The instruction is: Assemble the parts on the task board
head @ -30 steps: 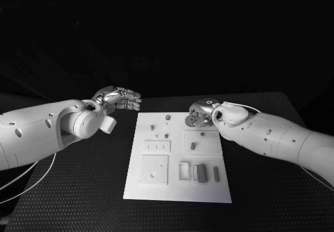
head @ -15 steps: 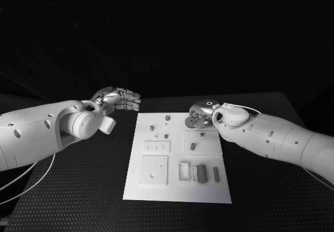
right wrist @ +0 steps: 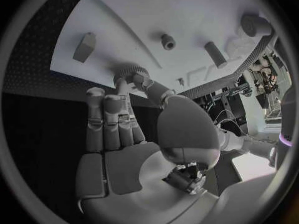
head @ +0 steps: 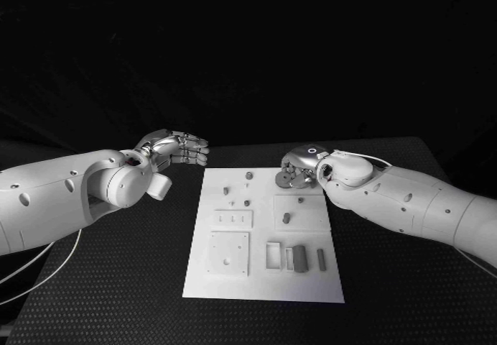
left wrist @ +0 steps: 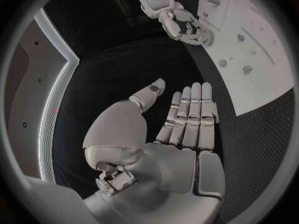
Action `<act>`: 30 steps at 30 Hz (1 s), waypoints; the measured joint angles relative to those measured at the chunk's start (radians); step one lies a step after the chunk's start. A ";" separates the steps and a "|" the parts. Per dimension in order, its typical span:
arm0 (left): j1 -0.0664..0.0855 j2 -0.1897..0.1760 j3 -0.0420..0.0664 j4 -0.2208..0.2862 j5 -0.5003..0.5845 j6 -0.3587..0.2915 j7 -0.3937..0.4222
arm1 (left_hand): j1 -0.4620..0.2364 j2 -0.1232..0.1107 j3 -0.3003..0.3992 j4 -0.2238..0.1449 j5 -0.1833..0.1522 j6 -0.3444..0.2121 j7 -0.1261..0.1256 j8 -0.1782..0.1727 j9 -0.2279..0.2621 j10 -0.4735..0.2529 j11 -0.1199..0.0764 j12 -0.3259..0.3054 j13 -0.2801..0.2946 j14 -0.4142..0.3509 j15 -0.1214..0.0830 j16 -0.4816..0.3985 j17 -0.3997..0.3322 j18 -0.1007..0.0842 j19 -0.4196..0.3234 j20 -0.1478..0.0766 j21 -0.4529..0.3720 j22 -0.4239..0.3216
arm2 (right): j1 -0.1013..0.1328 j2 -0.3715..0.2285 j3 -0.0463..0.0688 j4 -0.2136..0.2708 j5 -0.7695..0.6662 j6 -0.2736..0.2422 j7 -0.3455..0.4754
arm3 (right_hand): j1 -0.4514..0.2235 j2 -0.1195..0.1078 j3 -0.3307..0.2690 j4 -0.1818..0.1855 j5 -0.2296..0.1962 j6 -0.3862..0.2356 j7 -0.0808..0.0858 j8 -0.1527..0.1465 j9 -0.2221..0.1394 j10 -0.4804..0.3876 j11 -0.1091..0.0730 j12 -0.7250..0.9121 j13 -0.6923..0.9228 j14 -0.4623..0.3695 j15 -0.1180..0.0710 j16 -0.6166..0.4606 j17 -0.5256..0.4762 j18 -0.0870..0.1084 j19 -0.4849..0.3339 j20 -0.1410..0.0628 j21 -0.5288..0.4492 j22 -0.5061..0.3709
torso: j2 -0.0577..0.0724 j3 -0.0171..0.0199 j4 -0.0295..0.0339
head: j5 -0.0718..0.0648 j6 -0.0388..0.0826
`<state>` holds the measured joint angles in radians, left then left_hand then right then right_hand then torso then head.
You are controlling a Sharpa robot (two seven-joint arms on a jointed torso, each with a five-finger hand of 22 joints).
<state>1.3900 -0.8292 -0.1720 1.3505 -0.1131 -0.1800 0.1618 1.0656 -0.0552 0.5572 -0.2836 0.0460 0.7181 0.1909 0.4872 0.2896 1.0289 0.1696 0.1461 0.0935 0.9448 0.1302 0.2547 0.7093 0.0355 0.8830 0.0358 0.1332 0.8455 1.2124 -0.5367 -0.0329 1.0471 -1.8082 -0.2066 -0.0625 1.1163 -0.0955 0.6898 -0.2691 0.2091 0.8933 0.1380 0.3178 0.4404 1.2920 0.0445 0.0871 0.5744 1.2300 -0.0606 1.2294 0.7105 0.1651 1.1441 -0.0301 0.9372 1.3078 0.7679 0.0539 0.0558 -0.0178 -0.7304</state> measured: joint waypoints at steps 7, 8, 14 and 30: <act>0.000 -0.001 0.000 0.001 0.000 0.000 0.000 | 0.000 0.000 0.000 0.000 0.000 0.000 0.000 0.000 0.000 0.000 0.000 0.000 0.000 0.000 0.000 0.000 0.000 0.000 0.000 0.000 0.000 0.000 | 0.003 0.002 0.003 -0.002 -0.004 0.003 -0.003 | -0.004 -0.001 0.008 0.013 0.004 0.042 -0.006 0.031 0.067 0.001 -0.001 0.000 0.000 0.001 0.000 0.000 -0.001 0.004 0.002 0.001 0.000 0.000 | 0.000 -0.0005 0.0004 | -0.002 0.001; 0.000 -0.001 0.000 0.001 0.000 0.000 0.000 | 0.000 0.000 0.000 0.000 0.000 0.000 0.000 0.000 0.000 0.000 0.000 0.000 0.000 0.000 0.000 0.000 0.000 0.000 0.000 0.000 0.000 0.000 | 0.003 0.002 0.003 -0.003 -0.004 0.004 -0.003 | -0.004 -0.001 0.006 0.012 0.004 0.046 -0.004 0.025 0.070 0.002 -0.002 0.000 0.000 0.001 0.000 0.000 -0.001 0.004 0.002 0.001 0.000 0.000 | 0.000 -0.0006 0.0004 | -0.002 0.002; 0.000 -0.002 0.000 0.002 0.000 0.000 0.000 | 0.000 0.000 0.000 0.000 0.000 0.000 0.000 0.000 0.000 0.000 0.000 -0.004 0.000 0.000 0.000 0.000 0.000 0.000 0.000 0.000 0.000 0.000 | 0.003 0.001 0.003 -0.003 -0.004 0.008 -0.004 | -0.006 -0.014 0.004 0.015 0.004 0.044 0.001 0.017 0.070 0.002 -0.002 -0.004 0.000 0.001 0.000 0.000 -0.001 0.005 0.002 0.001 0.000 0.000 | 0.000 -0.0007 0.0007 | -0.003 0.002; 0.000 -0.002 0.000 0.003 0.000 0.000 0.000 | 0.000 0.000 0.000 0.000 0.000 0.000 0.000 0.000 0.000 0.000 0.000 -0.004 0.000 0.000 0.000 0.000 0.001 0.000 0.000 0.000 0.000 0.000 | 0.002 0.006 0.002 0.003 -0.002 0.015 -0.004 | -0.006 -0.030 0.001 0.023 0.004 0.038 0.007 0.010 0.070 0.001 -0.001 -0.012 0.000 0.002 0.001 0.000 -0.002 0.007 0.001 0.002 0.000 0.000 | 0.000 -0.0010 0.0013 | -0.003 0.000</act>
<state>1.3901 -0.8315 -0.1720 1.3533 -0.1134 -0.1800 0.1618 1.0656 -0.0552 0.5573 -0.2836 0.0460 0.7182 0.1909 0.4872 0.2895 1.0289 0.1696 0.1423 0.0936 0.9449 0.1302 0.2547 0.7098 0.0354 0.8830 0.0358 0.1332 0.8455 1.2149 -0.5311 -0.0304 1.0500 -1.8100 -0.1912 -0.0669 1.1099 -0.1253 0.6912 -0.2456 0.2131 0.9313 0.1451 0.3280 0.5101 1.2935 0.0431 0.0754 0.5745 1.2321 -0.0593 1.2293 0.7084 0.1718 1.1454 -0.0284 0.9372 1.3078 0.7683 0.0529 0.0571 -0.0210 -0.7301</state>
